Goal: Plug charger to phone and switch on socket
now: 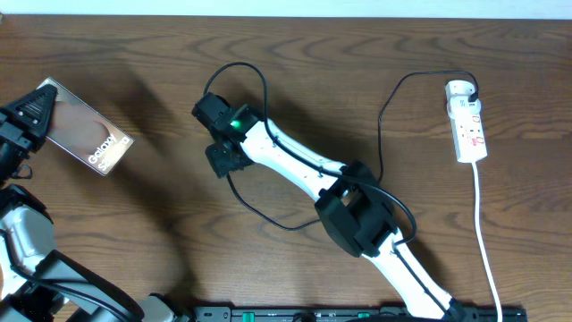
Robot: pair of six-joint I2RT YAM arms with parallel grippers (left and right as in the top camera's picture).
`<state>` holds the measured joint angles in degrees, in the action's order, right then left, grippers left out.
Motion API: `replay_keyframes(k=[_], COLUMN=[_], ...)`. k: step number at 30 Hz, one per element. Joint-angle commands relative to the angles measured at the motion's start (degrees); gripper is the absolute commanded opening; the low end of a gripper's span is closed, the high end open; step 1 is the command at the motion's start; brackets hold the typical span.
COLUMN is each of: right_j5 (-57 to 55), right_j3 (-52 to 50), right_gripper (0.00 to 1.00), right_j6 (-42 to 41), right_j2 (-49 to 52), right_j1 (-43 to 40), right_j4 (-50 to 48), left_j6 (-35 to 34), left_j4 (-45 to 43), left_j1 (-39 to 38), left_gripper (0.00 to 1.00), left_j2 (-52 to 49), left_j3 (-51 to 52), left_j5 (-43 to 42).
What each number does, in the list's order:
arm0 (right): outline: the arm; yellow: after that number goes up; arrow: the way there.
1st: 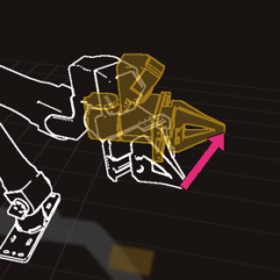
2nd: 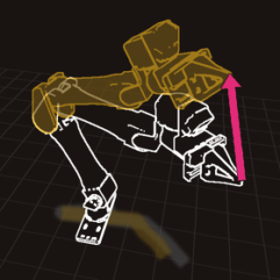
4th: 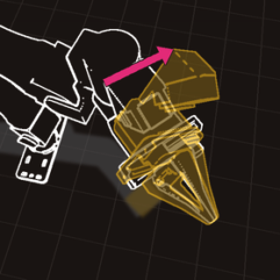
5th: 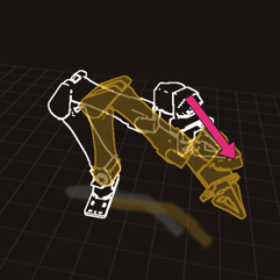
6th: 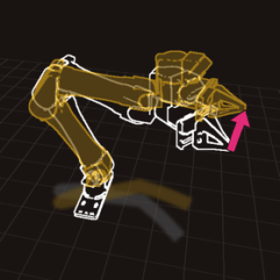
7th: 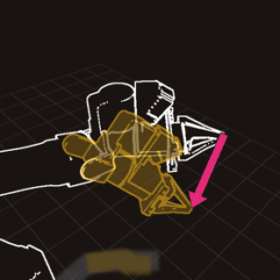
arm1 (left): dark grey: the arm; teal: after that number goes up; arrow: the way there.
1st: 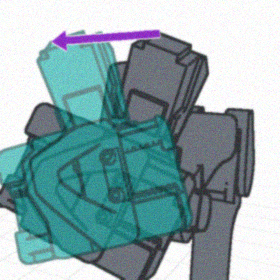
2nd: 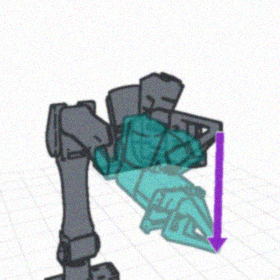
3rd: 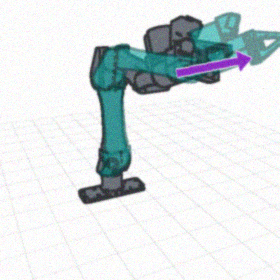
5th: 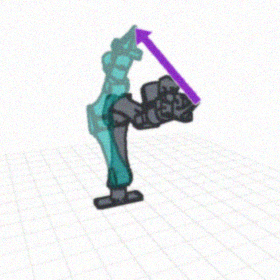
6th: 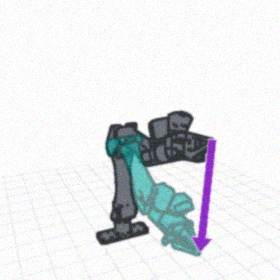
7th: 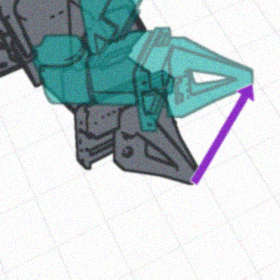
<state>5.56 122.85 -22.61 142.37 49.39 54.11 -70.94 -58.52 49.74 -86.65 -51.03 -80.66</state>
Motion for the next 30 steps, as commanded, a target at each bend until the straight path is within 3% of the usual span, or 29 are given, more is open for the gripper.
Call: replay_keyframes(k=[1, 6, 17, 20, 30], right_j5=[0.0, -0.1, -4.0, -4.0, -3.9], right_j3=[1.3, 1.3, 1.3, 1.3, 1.3], right_gripper=[0.57, 0.53, 0.35, 0.25, 0.25], right_j6=[0.8, 0.8, -1.0, -1.6, -2.1], right_j2=[0.9, 1.0, 1.3, 1.7, 4.0], right_j1=[1.1, 2.5, 3.1, 2.5, 1.5], right_j4=[-0.5, -1.1, -1.1, -1.3, -2.1], left_j6=[-1.1, -1.1, -1.0, -0.9, -0.7], left_j4=[-0.5, -0.5, -0.5, -0.6, -0.5], left_j1=[0.1, 0.1, 0.1, 0.1, 0.1], left_gripper=[0.07, 0.07, 0.06, 0.07, 0.07], left_j2=[0.5, 0.5, 0.5, 0.5, 0.5], left_j3=[0.2, 0.2, 0.2, 0.2, 0.2], left_j5=[0.1, -0.1, -1.0, -1.0, -1.0])
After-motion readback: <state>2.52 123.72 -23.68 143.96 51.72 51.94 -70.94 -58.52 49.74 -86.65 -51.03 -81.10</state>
